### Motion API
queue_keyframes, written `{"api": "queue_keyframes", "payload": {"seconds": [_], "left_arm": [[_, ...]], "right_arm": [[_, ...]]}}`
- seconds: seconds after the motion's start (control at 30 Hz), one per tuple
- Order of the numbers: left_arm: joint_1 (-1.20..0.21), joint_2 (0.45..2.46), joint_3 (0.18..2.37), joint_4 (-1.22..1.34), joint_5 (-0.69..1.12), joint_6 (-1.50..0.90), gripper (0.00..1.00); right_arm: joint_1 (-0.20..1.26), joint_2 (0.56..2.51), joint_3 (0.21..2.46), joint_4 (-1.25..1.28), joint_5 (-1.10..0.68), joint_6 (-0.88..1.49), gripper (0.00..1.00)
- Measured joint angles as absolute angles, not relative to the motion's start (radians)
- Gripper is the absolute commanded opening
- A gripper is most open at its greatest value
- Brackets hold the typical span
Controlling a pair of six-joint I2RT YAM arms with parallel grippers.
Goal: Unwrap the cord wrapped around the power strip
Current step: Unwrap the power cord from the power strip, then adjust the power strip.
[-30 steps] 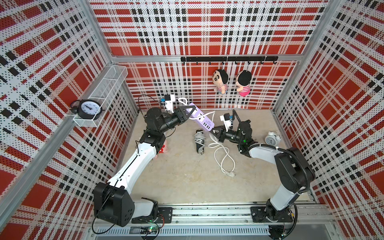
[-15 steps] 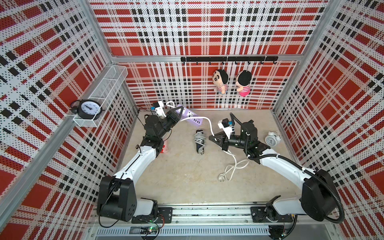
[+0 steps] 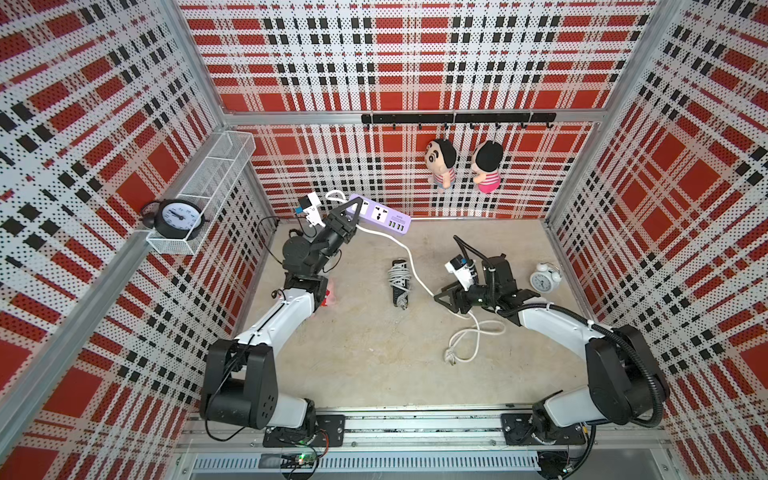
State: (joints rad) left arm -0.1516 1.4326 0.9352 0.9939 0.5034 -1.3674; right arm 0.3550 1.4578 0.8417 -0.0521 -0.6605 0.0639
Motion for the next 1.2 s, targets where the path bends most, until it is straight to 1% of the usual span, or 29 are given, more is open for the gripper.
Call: {"api": "queue_keyframes", "payload": {"seconds": [0.07,0.23,0.43,0.7,0.93,1.03,1.1,1.2], "left_arm": [[-0.154,1.433,0.92,1.028,0.517,-1.375,0.0],[-0.188,1.433,0.893,1.056,0.542,-1.36,0.0],[-0.216,1.434,0.886,1.055,0.556,-1.318,0.0],[-0.232,1.452,0.886,1.045,0.57,-1.274,0.0],[-0.292,1.496,0.887,1.029,0.574,-1.265,0.0],[-0.307,1.502,0.887,1.021,0.575,-1.263,0.0],[-0.311,1.502,0.887,1.021,0.575,-1.261,0.0],[-0.316,1.504,0.887,1.019,0.575,-1.252,0.0]], "right_arm": [[0.322,1.436,0.874,-0.075,-0.673,0.09,0.68],[0.315,1.386,0.974,-0.03,-0.754,0.21,0.75],[0.315,1.418,1.071,0.067,-0.857,0.418,0.78],[0.325,1.473,1.05,0.315,-0.936,0.723,0.8],[0.376,1.535,1.072,0.43,-0.938,0.819,0.8],[0.39,1.568,1.082,0.485,-0.937,0.86,0.76],[0.397,1.583,1.084,0.521,-0.934,0.886,0.7],[0.399,1.594,1.084,0.559,-0.935,0.915,0.55]]}}
